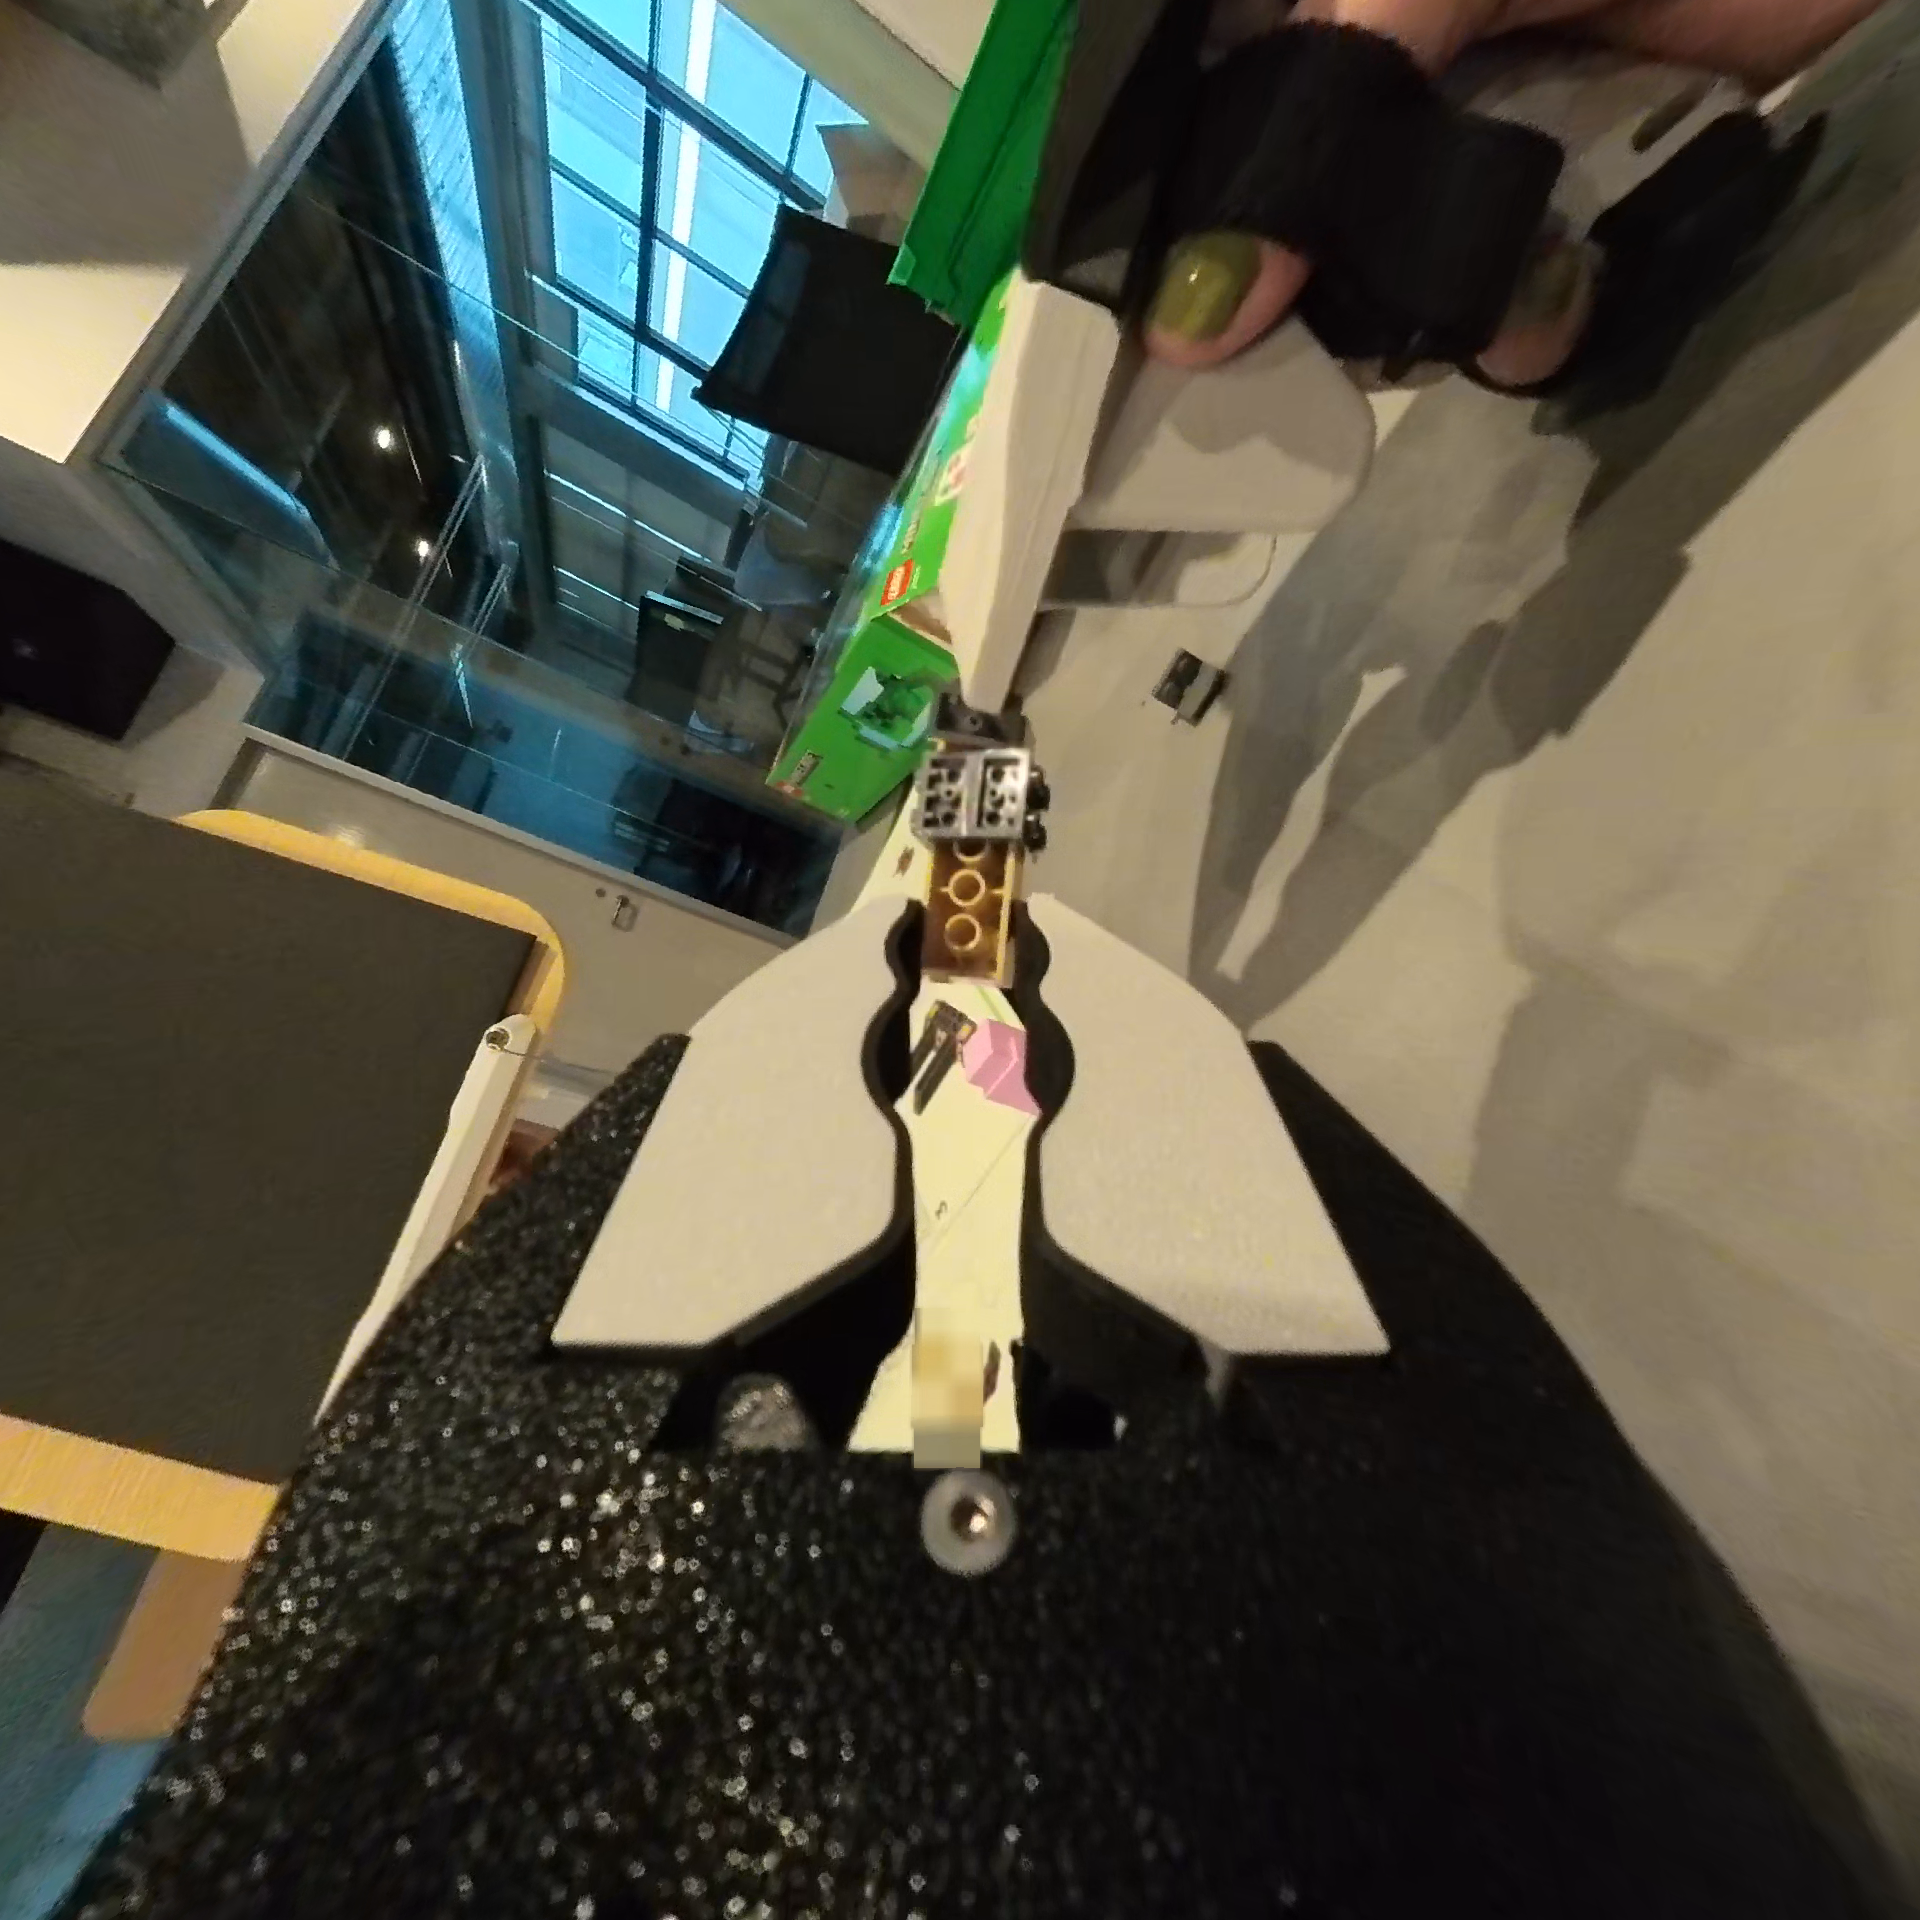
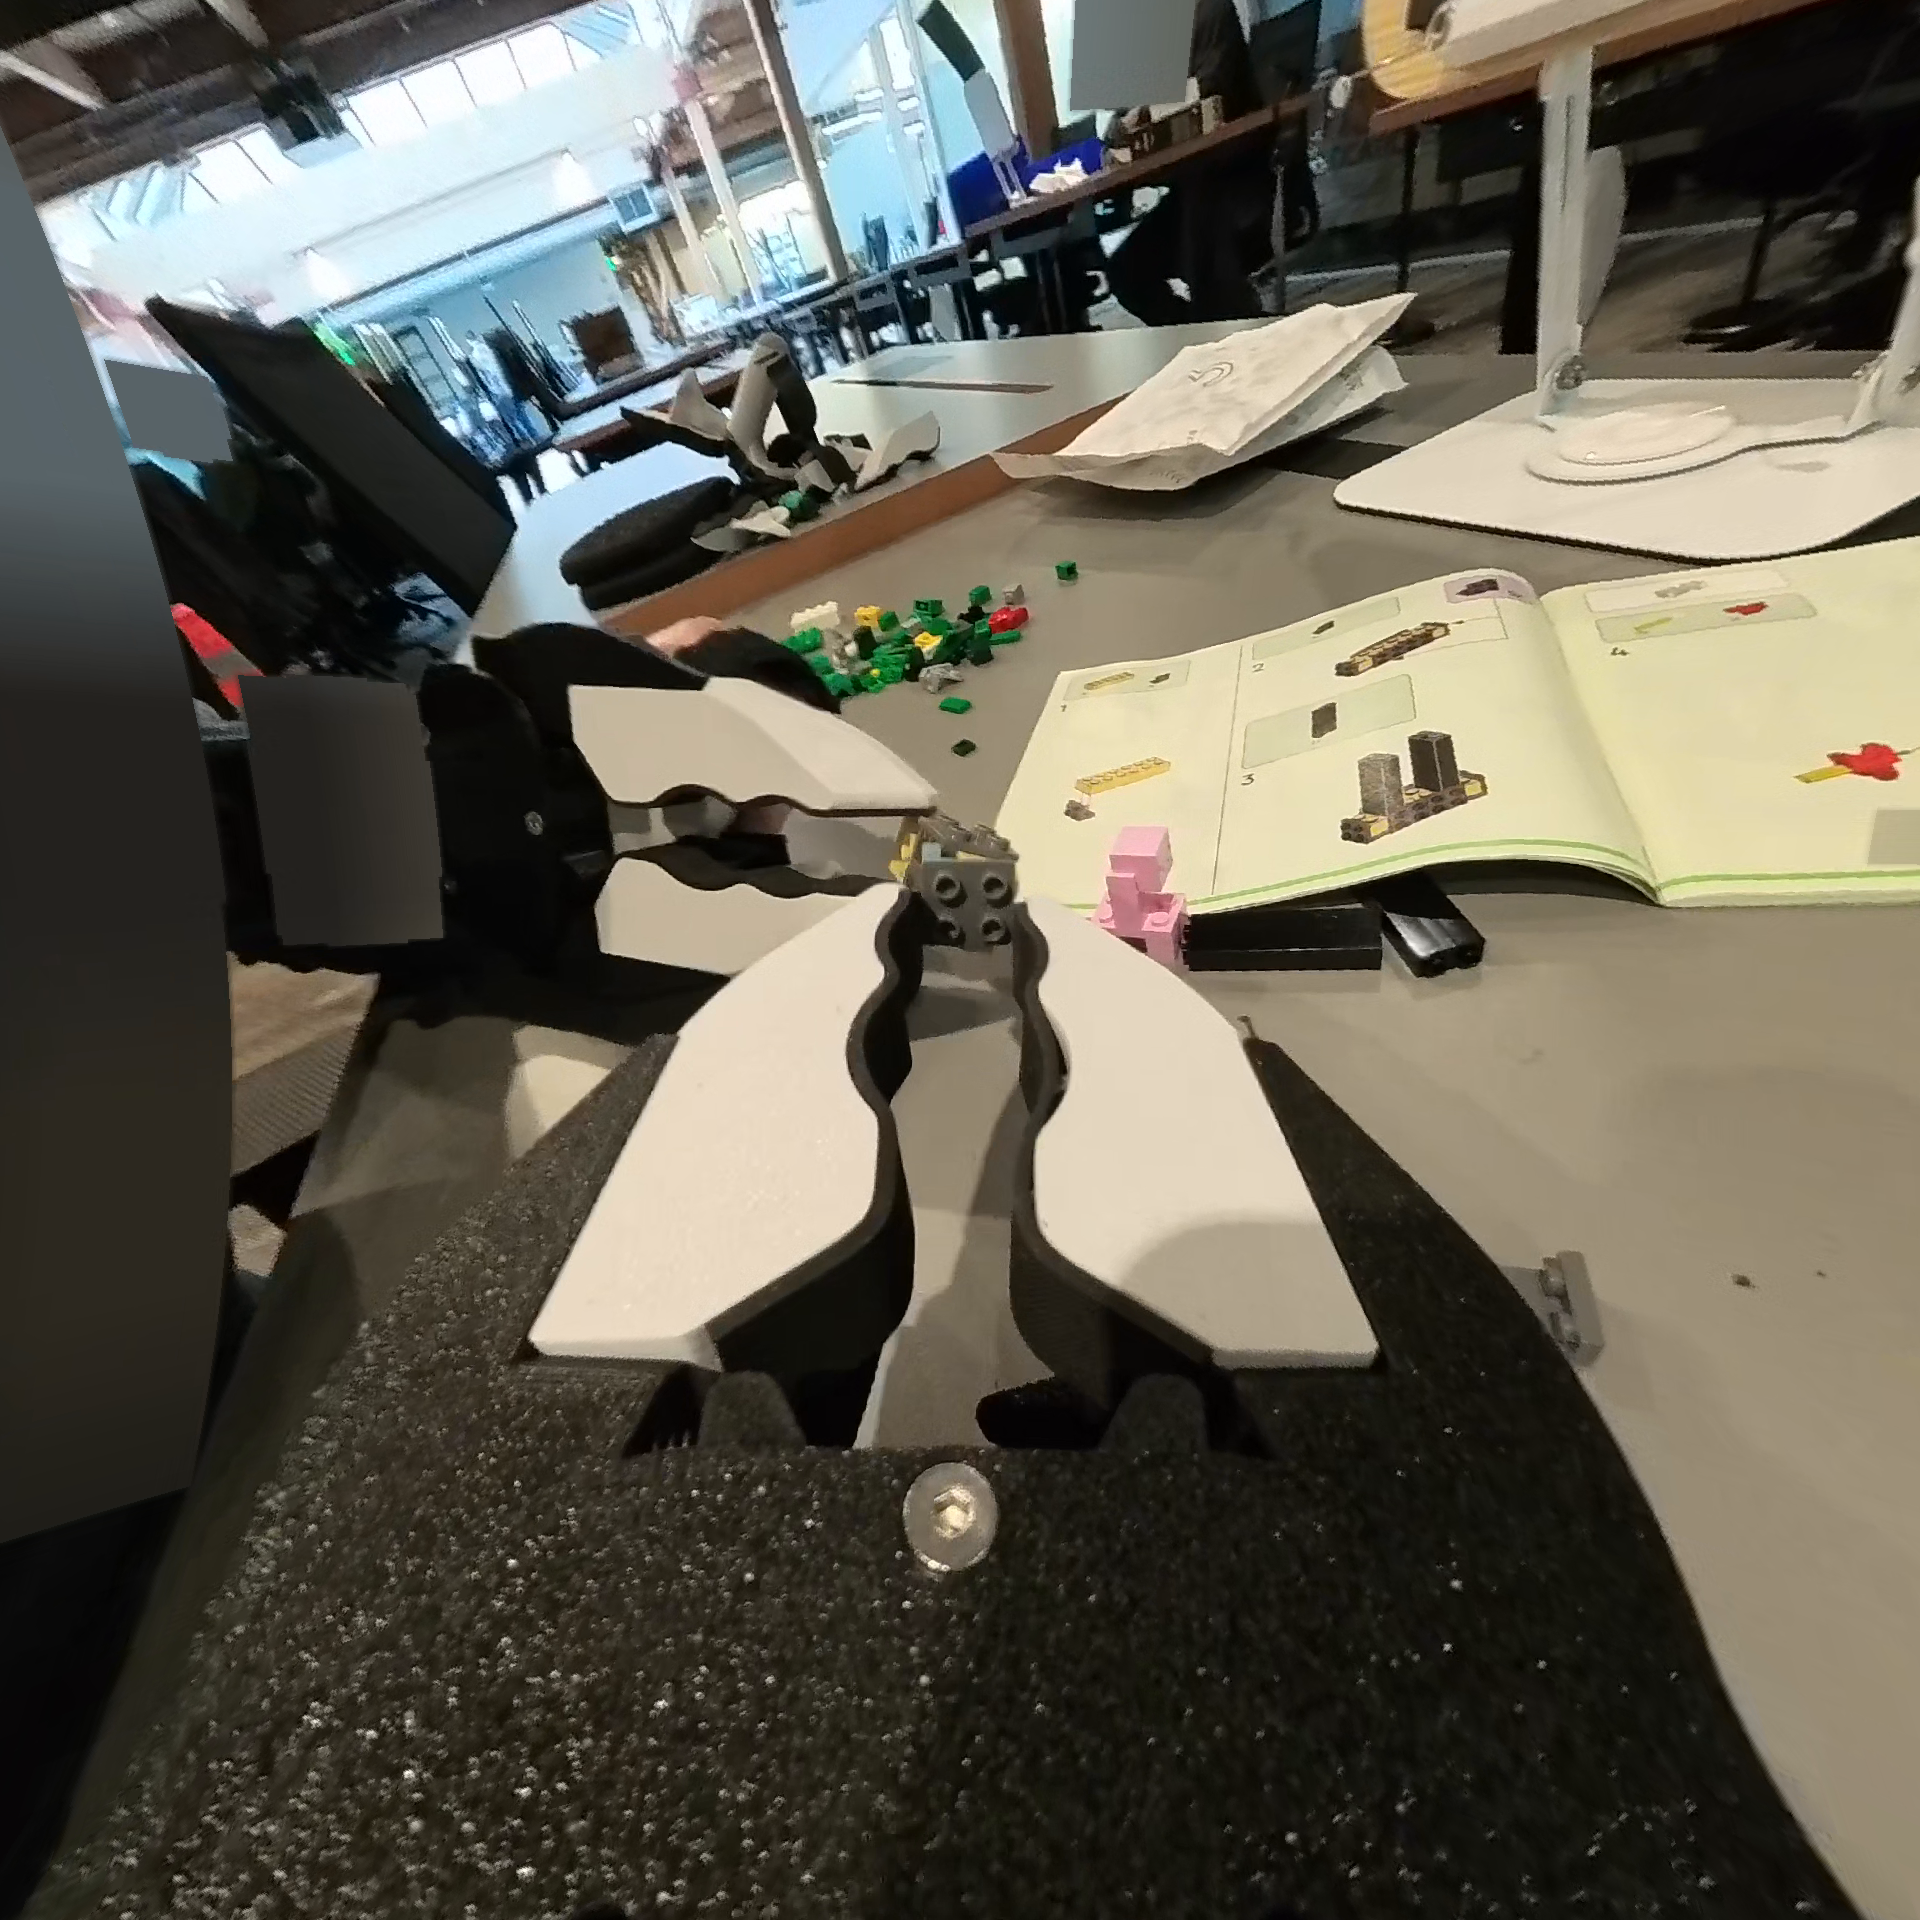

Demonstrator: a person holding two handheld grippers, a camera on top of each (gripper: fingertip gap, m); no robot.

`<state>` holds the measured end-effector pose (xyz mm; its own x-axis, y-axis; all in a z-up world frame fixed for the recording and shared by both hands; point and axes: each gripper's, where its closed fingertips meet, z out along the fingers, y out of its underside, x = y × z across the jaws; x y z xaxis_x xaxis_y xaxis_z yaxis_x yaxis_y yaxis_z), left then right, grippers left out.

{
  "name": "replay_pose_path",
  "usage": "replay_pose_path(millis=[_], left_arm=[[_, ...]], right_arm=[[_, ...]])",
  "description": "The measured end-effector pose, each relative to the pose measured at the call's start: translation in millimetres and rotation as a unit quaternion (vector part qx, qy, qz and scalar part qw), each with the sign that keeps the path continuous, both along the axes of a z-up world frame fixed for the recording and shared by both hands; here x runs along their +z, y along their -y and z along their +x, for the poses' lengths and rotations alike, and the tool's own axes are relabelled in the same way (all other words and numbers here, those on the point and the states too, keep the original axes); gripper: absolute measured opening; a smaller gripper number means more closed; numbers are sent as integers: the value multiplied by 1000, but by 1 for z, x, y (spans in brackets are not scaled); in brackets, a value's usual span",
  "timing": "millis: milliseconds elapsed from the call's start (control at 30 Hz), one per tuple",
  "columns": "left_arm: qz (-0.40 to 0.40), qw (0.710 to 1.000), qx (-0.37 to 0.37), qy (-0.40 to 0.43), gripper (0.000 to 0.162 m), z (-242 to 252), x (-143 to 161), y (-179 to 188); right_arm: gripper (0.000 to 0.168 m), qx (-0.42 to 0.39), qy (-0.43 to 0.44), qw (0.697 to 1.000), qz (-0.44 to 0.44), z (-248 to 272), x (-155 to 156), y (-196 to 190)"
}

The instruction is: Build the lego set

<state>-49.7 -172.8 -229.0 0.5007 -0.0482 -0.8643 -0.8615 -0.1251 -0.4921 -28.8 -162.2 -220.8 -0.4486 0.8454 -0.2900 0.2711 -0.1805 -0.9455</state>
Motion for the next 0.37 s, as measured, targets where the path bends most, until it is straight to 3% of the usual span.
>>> replay_pose_path(millis=[367], left_arm=[[32, 999, -27, -23, 16, 7, 10, 5]], right_arm=[[16, 46, 1, 997, -70, 5, 8, 4]])
